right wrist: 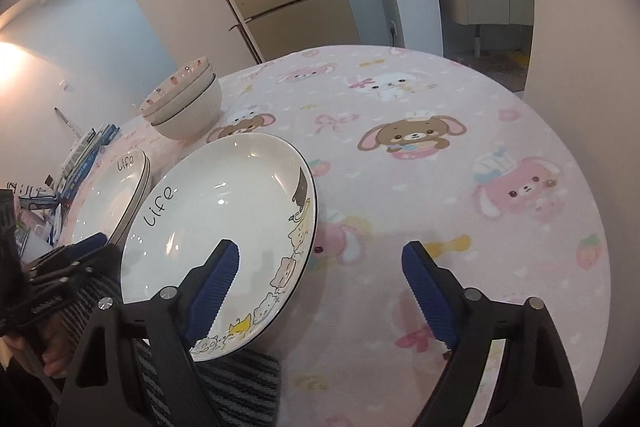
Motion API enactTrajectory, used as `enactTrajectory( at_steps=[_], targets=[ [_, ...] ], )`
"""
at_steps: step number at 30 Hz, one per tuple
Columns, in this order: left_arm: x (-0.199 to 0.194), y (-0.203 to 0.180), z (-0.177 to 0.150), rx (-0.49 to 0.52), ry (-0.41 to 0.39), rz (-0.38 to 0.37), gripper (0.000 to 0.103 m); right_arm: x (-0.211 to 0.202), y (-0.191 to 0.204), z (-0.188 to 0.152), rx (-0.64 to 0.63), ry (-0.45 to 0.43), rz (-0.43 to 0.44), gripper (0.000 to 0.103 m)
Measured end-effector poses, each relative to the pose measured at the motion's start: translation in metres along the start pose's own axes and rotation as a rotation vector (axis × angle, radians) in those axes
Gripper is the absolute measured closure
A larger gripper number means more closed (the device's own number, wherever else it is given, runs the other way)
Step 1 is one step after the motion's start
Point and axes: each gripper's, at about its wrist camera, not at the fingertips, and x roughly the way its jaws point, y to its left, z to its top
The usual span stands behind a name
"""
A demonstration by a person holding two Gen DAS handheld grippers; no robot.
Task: Organize plates and bowls
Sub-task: 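Close the left gripper on the plate rim while the right gripper grips it too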
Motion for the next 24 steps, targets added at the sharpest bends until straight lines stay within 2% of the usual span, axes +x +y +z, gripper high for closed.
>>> enactTrajectory(
  at_steps=[4,8,10,12,14,15,17,19,22,24],
  targets=[
    [-0.013,-0.003,0.004,-0.057,0.038,-0.034,0.054,-0.007,0.001,0.002,0.004,-0.011,0.009,0.017],
    [-0.004,-0.012,0.008,-0.113,0.166,-0.092,0.055,-0.011,0.005,0.003,-0.003,0.003,0.021,0.017],
    [0.009,-0.011,0.008,-0.169,0.227,-0.103,0.065,-0.010,0.005,0.002,0.002,0.007,0.021,0.018],
    [0.014,-0.011,0.008,-0.186,0.225,-0.101,0.070,-0.009,0.003,0.001,0.031,0.022,0.023,0.026],
    [0.016,-0.016,0.008,-0.154,0.194,-0.079,0.070,-0.007,0.000,-0.001,0.082,0.044,0.022,0.039],
    [0.019,-0.017,0.008,-0.153,0.201,-0.060,0.070,-0.004,-0.001,-0.002,0.099,0.052,0.029,0.041],
    [0.027,-0.014,0.007,-0.177,0.235,-0.073,0.070,0.003,-0.001,-0.003,0.101,0.060,0.017,0.051],
    [0.034,-0.012,0.008,-0.183,0.237,-0.073,0.071,0.010,-0.003,-0.005,0.122,0.072,0.021,0.057],
    [0.043,-0.012,0.008,-0.151,0.231,-0.099,0.076,0.020,-0.002,-0.008,0.137,0.115,0.079,0.068],
    [0.048,-0.009,0.006,-0.166,0.235,-0.117,0.079,0.025,0.003,-0.009,0.128,0.122,0.081,0.069]
  ],
)
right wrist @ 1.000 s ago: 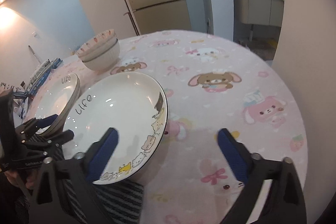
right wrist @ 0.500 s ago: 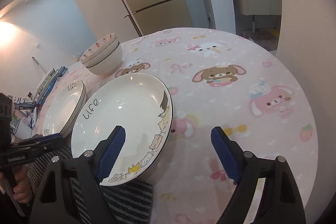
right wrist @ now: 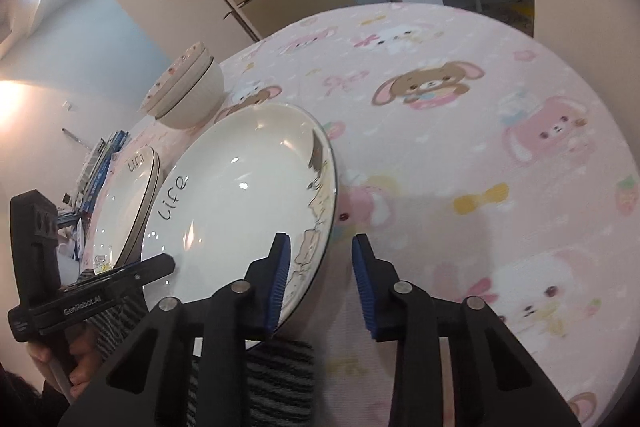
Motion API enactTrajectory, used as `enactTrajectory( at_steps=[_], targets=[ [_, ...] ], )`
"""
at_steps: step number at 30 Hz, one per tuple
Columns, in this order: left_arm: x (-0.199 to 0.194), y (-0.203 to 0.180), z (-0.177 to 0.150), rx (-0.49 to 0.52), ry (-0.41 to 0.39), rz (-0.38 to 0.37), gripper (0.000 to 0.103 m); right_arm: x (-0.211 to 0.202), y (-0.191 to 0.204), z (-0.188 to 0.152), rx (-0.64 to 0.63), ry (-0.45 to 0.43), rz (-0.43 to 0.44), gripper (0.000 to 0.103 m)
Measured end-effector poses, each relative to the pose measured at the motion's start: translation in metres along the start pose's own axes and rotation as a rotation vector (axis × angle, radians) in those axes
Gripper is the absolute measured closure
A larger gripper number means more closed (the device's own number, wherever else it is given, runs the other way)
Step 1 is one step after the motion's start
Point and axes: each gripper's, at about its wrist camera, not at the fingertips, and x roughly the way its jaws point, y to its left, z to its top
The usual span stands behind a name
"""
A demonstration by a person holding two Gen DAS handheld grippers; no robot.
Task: Organize plates and bowls
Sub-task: 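Close the left gripper on the plate rim while the right gripper grips it too, then lift the cat-printed plate with both grippers and carry it over the plate stack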
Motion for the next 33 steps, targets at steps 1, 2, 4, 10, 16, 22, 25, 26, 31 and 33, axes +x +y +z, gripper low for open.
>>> enactTrajectory(
  at_steps=[1,2,4,10,16,22,25,26,31,33],
  targets=[
    [0.002,0.001,0.001,-0.002,0.006,-0.006,0.081,0.002,0.002,0.000,-0.006,0.003,0.004,0.069],
    [0.001,0.002,0.001,-0.003,-0.006,-0.005,0.081,0.005,0.003,0.000,-0.010,0.009,0.014,0.069],
    [-0.001,0.003,0.001,0.002,-0.012,-0.010,0.081,0.010,0.004,0.000,0.004,0.021,0.030,0.069],
    [-0.001,0.002,-0.002,0.031,-0.050,-0.009,0.081,0.012,0.005,-0.003,0.036,-0.022,0.014,0.076],
    [-0.001,0.000,-0.007,0.098,-0.094,-0.035,0.082,0.009,-0.002,-0.005,0.057,-0.066,0.000,0.088],
    [-0.008,-0.002,-0.007,0.090,-0.107,-0.033,0.082,-0.002,0.008,-0.005,0.030,-0.093,-0.030,0.087],
    [-0.019,-0.004,-0.004,0.090,-0.127,-0.047,0.082,-0.015,0.015,-0.005,0.012,-0.115,-0.033,0.087],
    [-0.024,-0.005,-0.004,0.096,-0.139,-0.049,0.082,-0.020,0.017,-0.005,0.006,-0.122,-0.031,0.087],
    [-0.050,-0.009,0.000,0.112,-0.192,-0.067,0.082,-0.044,0.037,0.001,-0.036,-0.155,-0.042,0.087],
    [-0.058,-0.009,0.000,0.120,-0.213,-0.062,0.082,-0.051,0.047,0.005,-0.049,-0.143,-0.041,0.087]
  ],
)
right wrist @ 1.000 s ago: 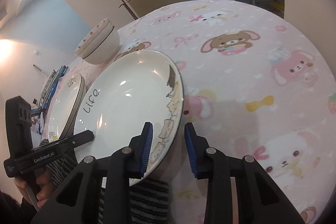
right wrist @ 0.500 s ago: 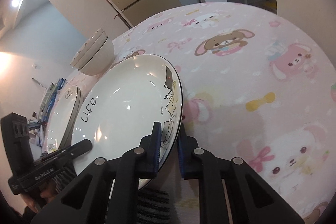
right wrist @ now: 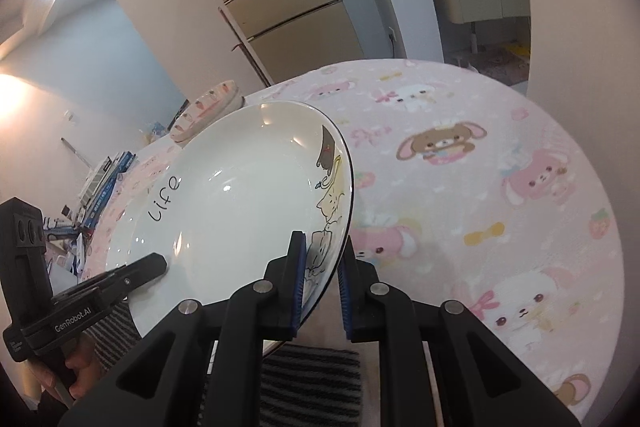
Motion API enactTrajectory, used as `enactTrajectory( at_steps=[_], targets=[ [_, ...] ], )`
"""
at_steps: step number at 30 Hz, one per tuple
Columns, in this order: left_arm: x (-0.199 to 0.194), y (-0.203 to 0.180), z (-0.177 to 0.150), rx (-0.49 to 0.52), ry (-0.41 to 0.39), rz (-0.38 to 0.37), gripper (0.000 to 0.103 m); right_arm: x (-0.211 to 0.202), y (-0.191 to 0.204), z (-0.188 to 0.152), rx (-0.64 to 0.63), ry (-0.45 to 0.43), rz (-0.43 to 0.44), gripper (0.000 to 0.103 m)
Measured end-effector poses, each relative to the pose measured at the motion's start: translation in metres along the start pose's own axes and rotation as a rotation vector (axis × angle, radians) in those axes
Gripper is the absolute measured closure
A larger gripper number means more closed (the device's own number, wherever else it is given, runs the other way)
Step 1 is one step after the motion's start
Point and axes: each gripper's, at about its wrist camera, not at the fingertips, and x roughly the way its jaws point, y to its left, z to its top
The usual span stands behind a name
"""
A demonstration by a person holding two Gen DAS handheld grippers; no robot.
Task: Organize plates and bowls
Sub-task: 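Lift the cat-printed plate with both grippers and carry it over the plate stack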
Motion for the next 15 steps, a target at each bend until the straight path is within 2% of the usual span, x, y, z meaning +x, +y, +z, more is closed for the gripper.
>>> enactTrajectory(
  at_steps=[15],
  targets=[
    [-0.070,0.030,0.012,0.005,-0.133,0.002,0.082,-0.041,0.082,0.013,-0.117,-0.054,0.014,0.086]
  ],
)
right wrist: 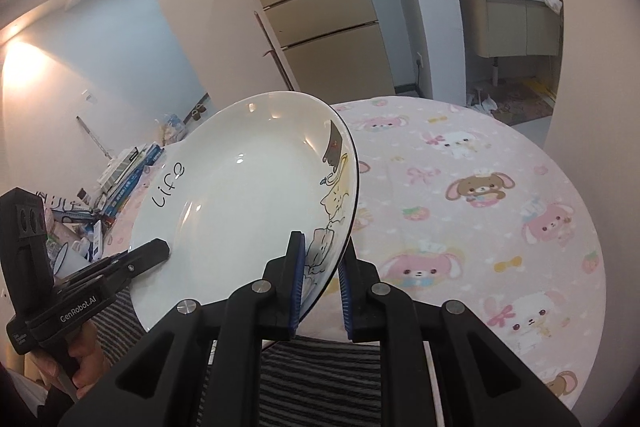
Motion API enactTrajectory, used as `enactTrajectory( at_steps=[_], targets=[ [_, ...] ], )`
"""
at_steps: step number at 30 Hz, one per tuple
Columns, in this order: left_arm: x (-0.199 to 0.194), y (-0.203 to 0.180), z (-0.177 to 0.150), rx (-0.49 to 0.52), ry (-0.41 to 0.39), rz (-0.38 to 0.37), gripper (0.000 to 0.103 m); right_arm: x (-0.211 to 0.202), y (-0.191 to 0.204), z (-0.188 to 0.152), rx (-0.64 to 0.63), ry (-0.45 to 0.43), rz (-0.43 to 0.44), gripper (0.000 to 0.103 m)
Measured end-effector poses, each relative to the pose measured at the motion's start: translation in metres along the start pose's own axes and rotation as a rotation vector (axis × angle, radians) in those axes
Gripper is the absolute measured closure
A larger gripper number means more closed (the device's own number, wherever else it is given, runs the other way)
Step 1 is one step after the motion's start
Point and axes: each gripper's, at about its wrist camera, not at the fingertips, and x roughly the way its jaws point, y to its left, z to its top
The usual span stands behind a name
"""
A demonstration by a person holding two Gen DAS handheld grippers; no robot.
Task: Organize plates and bowls
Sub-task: 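Lift the cat-printed plate with both grippers and carry it over the plate stack, then lower the held plate onto the 'Life' plate stack with both grippers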
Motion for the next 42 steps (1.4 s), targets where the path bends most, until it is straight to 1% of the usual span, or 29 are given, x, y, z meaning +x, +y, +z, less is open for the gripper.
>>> enactTrajectory(
  at_steps=[7,12,17,22,24,32,35,42],
  targets=[
    [-0.027,0.024,0.002,-0.027,-0.046,0.003,0.082,-0.003,0.040,0.006,-0.047,-0.006,0.013,0.086],
    [-0.043,0.045,0.004,-0.046,-0.076,0.016,0.082,0.002,0.069,0.010,-0.077,-0.005,0.032,0.085],
    [-0.055,0.071,0.007,-0.071,-0.100,0.023,0.082,0.015,0.095,0.012,-0.106,0.013,0.058,0.085],
    [-0.058,0.095,0.007,-0.077,-0.110,0.058,0.082,0.034,0.115,0.015,-0.127,0.023,0.079,0.085],
    [-0.058,0.105,0.005,-0.082,-0.114,0.072,0.082,0.045,0.122,0.013,-0.131,0.042,0.086,0.085],
    [-0.040,0.139,-0.009,-0.109,-0.066,0.101,0.082,0.087,0.135,0.001,-0.145,0.114,0.086,0.085],
    [-0.031,0.152,-0.013,-0.147,-0.040,0.099,0.082,0.103,0.135,-0.001,-0.128,0.154,0.079,0.085],
    [-0.011,0.164,-0.020,-0.154,-0.002,0.125,0.082,0.127,0.132,-0.009,-0.124,0.188,0.069,0.085]
  ],
)
